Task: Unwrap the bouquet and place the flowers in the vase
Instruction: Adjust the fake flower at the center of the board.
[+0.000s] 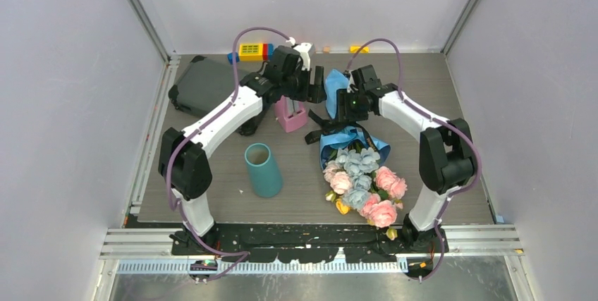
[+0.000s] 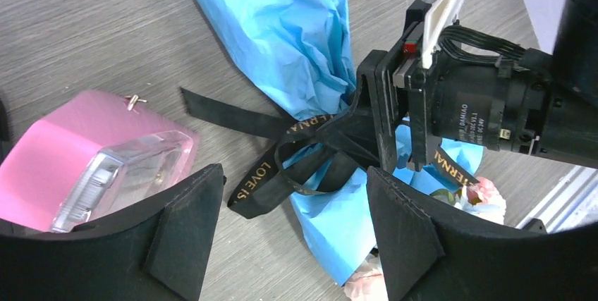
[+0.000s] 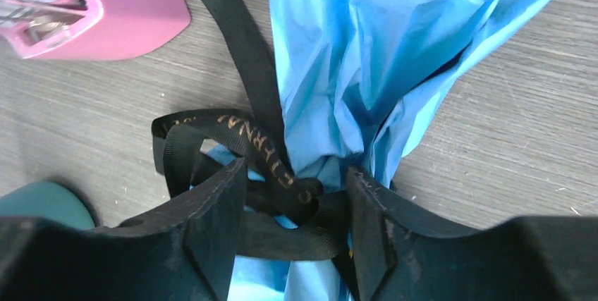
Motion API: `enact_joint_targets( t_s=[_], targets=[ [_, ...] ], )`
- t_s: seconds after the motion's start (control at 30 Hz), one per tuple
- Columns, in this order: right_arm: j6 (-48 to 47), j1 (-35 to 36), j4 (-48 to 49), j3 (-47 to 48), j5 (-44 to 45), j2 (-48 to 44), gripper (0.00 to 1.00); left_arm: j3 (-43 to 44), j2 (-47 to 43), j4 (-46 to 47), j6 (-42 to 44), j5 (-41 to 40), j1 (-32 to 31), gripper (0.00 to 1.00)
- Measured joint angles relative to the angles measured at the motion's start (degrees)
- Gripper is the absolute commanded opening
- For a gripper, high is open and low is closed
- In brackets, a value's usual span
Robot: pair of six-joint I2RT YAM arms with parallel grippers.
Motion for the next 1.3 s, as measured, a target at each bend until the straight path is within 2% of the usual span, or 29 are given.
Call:
enact_joint_targets(
  t_s=[0.2,0.4,0.57,0.67,0.83,1.03,1.3],
  targets=[
    [2.21,-0.42,0.00,-2.23,0.17,-5.73,0.71,-2.45,0.07,2.49,-1.90,2.25,-0.37,0.74],
    [3.76,-2.29,-0.46,-3.96,0.22,-11.85,0.72,-6.86,1.42,4.98,-4.96,3.50,-1.25,0.73],
    [3.69,-1.95,-0.46,-3.96,0.09,-12.79,0.67,-12.11,0.79,8.07,-6.84,2.84,-1.99,0.73],
    [3.72,0.00,-0.57,-3.37,-0.37,-12.70,0.59,-15.02,-2.01,8.20,-7.21,1.79,-2.12,0.73],
    [2.67,4.46,-1.29,4.13,-0.37,-8.09,0.54,-19.21,-11.72,8.00,-7.32,1.01,-0.96,0.74],
    [0.04,8.57,-1.01,12.81,0.00,2.43,0.50,-20.44,-21.90,6.16,-6.32,1.97,2.84,0.75],
    [-3.93,11.04,-2.23,17.11,2.84,14.93,0.43,-21.49,-26.32,1.68,-5.77,5.33,9.99,0.75]
  ],
)
